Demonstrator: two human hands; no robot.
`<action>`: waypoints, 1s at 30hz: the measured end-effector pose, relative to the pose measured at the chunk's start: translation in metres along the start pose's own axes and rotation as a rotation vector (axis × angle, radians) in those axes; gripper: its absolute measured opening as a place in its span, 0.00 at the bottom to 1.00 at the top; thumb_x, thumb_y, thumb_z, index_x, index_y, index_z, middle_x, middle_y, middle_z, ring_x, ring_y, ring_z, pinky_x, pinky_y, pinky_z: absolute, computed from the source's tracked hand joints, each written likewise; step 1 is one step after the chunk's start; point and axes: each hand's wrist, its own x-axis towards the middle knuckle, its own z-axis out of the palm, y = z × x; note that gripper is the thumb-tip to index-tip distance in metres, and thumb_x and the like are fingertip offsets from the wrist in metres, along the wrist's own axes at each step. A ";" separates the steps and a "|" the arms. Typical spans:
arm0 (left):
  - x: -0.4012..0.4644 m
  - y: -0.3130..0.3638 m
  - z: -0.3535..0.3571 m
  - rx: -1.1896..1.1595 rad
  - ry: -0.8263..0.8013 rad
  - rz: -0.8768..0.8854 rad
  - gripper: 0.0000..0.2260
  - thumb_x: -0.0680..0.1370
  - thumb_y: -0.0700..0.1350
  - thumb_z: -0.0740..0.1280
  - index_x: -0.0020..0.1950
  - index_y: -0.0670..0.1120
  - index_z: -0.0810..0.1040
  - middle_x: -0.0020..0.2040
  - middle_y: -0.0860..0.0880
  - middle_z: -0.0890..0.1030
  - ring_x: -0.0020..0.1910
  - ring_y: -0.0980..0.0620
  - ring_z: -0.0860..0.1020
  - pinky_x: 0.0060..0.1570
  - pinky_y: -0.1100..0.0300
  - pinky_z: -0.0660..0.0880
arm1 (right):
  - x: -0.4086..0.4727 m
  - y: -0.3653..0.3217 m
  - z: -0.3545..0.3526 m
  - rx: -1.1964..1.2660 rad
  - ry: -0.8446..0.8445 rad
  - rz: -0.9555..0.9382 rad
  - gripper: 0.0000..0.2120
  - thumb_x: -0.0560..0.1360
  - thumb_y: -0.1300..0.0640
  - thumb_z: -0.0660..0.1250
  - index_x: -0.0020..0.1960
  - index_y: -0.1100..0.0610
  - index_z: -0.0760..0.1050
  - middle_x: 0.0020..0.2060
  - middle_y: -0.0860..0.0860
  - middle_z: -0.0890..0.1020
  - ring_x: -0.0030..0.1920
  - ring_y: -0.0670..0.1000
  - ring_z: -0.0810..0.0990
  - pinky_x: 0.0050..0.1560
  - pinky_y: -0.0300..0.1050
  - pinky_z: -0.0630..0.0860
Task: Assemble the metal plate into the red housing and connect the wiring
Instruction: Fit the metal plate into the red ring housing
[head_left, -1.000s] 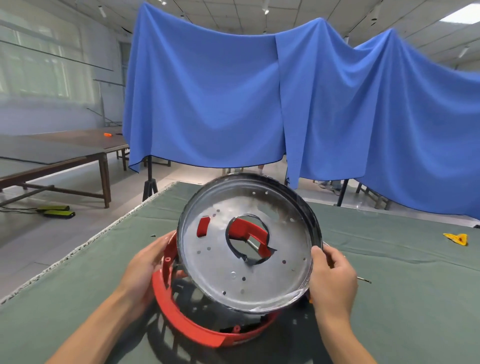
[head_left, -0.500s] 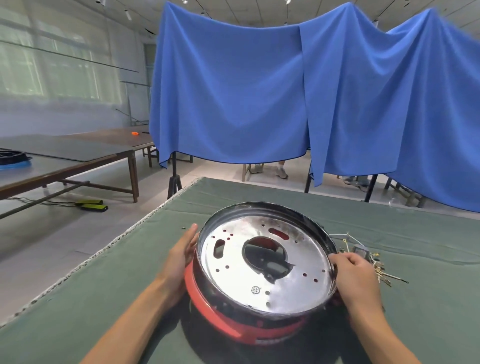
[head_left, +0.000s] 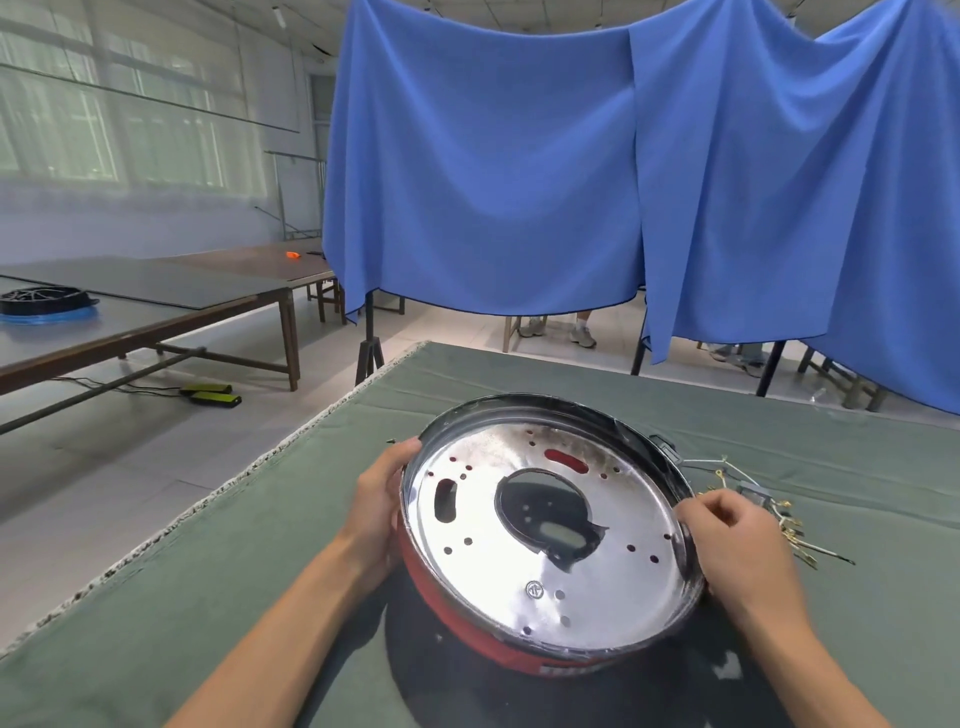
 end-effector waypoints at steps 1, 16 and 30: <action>-0.001 0.001 0.001 -0.013 0.007 -0.003 0.20 0.69 0.54 0.63 0.47 0.38 0.79 0.42 0.38 0.81 0.38 0.42 0.79 0.36 0.55 0.76 | 0.000 0.000 -0.001 -0.029 0.005 -0.013 0.07 0.71 0.57 0.66 0.34 0.56 0.76 0.29 0.51 0.79 0.35 0.54 0.76 0.38 0.48 0.71; -0.014 0.006 0.019 -0.139 -0.078 0.077 0.08 0.69 0.47 0.60 0.33 0.46 0.76 0.30 0.46 0.77 0.28 0.49 0.76 0.27 0.58 0.75 | 0.008 -0.013 -0.013 0.141 -0.231 0.102 0.04 0.70 0.57 0.69 0.42 0.57 0.79 0.39 0.54 0.82 0.42 0.55 0.78 0.37 0.47 0.70; 0.006 0.045 0.048 0.125 -0.159 0.297 0.20 0.70 0.44 0.56 0.57 0.38 0.77 0.49 0.36 0.79 0.46 0.41 0.78 0.49 0.47 0.73 | 0.049 -0.022 -0.030 0.477 -0.634 0.306 0.16 0.64 0.54 0.71 0.49 0.61 0.84 0.46 0.60 0.85 0.39 0.57 0.84 0.43 0.48 0.81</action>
